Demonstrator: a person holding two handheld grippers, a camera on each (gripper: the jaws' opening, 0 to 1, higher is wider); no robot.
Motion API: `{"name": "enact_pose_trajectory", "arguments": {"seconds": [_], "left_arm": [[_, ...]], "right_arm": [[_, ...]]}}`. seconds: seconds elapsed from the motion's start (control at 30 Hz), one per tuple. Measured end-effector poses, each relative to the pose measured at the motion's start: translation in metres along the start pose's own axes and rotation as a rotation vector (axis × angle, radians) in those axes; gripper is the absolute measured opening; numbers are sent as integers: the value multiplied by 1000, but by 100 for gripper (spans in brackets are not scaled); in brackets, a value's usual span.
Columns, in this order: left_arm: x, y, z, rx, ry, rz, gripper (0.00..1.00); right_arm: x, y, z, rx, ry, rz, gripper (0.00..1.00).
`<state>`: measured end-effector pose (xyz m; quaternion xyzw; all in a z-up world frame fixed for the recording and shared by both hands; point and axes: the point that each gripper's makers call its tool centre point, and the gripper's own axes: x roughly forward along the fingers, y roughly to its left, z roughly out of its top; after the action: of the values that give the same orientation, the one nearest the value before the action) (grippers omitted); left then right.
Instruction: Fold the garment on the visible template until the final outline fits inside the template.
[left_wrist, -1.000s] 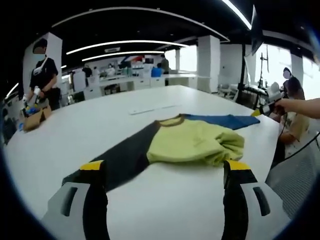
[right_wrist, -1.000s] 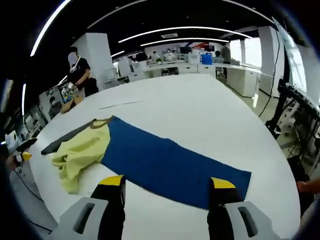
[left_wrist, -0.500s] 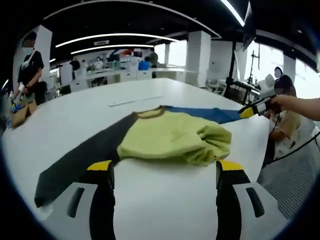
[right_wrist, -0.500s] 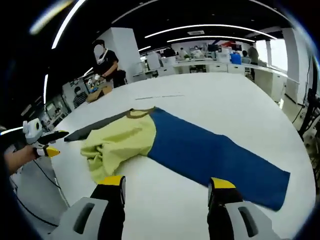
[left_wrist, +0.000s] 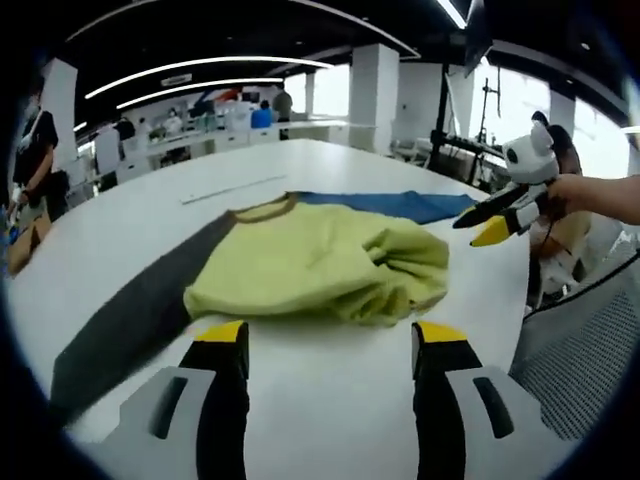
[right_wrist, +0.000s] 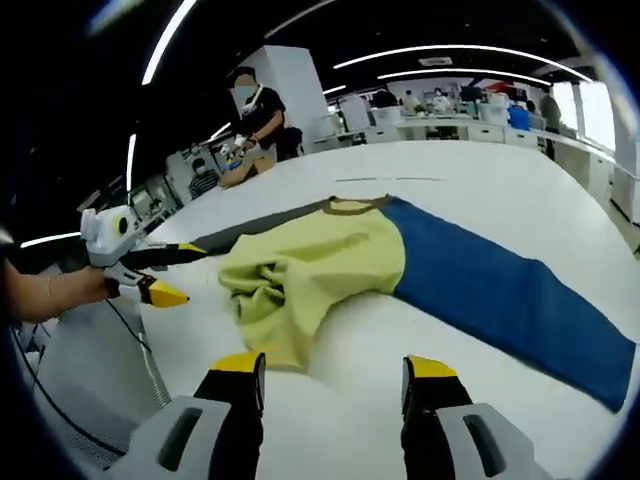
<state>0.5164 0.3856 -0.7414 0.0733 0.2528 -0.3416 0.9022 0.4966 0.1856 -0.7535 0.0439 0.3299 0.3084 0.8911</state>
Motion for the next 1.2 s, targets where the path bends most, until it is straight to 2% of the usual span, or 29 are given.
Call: {"name": "enact_pose_trajectory", "arguments": {"seconds": [0.13, 0.5, 0.83, 1.0, 1.1, 1.2], "left_arm": [[9, -8, -2, 2, 5, -23, 55], [33, -18, -4, 17, 22, -30, 38], [51, -18, -7, 32, 57, -24, 22], [55, -17, -9, 15, 64, -17, 13], [54, -18, -6, 7, 51, -26, 3], [48, -15, -1, -7, 38, -23, 3]], "right_arm": [[8, 9, -6, -14, 4, 22, 47], [30, 18, -12, -4, -20, 6, 30], [37, 11, -13, -2, -20, -38, 14], [38, 8, -13, -12, -18, -52, 0], [38, 7, -11, -22, -16, -49, 0], [35, 6, -4, -43, -18, -38, 0]]}}
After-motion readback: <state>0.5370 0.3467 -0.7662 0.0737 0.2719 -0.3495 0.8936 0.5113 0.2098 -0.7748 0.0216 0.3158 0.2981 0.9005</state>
